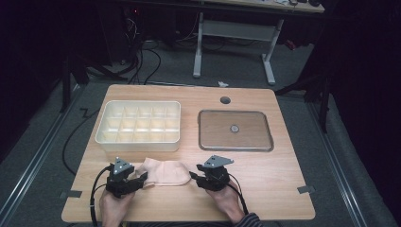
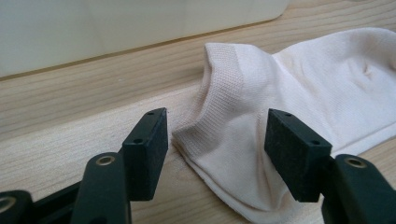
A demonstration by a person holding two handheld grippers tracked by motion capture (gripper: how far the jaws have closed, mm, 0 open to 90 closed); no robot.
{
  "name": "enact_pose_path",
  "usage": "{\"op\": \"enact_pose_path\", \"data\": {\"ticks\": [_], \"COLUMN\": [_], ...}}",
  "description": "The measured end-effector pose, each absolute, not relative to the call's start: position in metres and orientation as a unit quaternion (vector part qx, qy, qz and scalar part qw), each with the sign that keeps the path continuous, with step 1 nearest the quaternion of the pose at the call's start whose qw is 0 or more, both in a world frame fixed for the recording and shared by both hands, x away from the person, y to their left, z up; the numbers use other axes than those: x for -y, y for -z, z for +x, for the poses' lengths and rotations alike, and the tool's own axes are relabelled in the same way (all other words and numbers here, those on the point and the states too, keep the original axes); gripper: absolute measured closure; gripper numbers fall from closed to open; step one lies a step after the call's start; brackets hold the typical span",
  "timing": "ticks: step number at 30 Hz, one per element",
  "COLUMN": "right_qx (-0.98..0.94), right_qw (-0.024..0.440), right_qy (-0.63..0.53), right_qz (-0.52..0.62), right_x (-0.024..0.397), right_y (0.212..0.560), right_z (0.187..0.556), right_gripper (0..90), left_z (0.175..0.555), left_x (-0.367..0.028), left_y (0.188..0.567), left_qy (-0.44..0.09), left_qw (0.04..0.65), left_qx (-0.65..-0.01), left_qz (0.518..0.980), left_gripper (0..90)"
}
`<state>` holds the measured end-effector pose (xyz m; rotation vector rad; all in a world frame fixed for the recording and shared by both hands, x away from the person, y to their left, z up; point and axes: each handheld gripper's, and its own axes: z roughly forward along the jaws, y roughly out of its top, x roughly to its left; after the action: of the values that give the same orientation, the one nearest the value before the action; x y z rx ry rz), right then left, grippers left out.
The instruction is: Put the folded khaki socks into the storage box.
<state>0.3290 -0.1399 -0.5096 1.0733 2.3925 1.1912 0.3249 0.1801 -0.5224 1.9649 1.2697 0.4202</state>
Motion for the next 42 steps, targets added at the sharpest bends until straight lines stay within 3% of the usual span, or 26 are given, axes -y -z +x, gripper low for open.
{"op": "enact_pose_path", "data": {"ticks": [10, 25, 36, 42], "right_qx": [-0.826, -0.839, -0.844, -0.846], "right_qw": [0.125, 0.113, 0.118, 0.125], "right_qy": [-0.403, -0.383, -0.378, -0.375], "right_qz": [0.373, 0.370, 0.361, 0.357], "right_x": [0.127, 0.123, 0.121, 0.121], "right_y": [0.517, 0.527, 0.529, 0.529], "right_z": [0.335, 0.340, 0.339, 0.339], "right_gripper": [58.8, 71.5, 82.9, 85.6], "left_z": [0.326, 0.327, 0.326, 0.327], "left_x": [-0.177, -0.176, -0.174, -0.175], "left_y": [0.525, 0.529, 0.530, 0.530], "left_qy": [-0.167, -0.168, -0.154, -0.146], "left_qw": [0.363, 0.356, 0.370, 0.376], "left_qx": [-0.493, -0.486, -0.469, -0.470], "left_qz": [0.773, 0.780, 0.787, 0.785], "left_gripper": [42.1, 49.2, 72.6, 77.7]}}
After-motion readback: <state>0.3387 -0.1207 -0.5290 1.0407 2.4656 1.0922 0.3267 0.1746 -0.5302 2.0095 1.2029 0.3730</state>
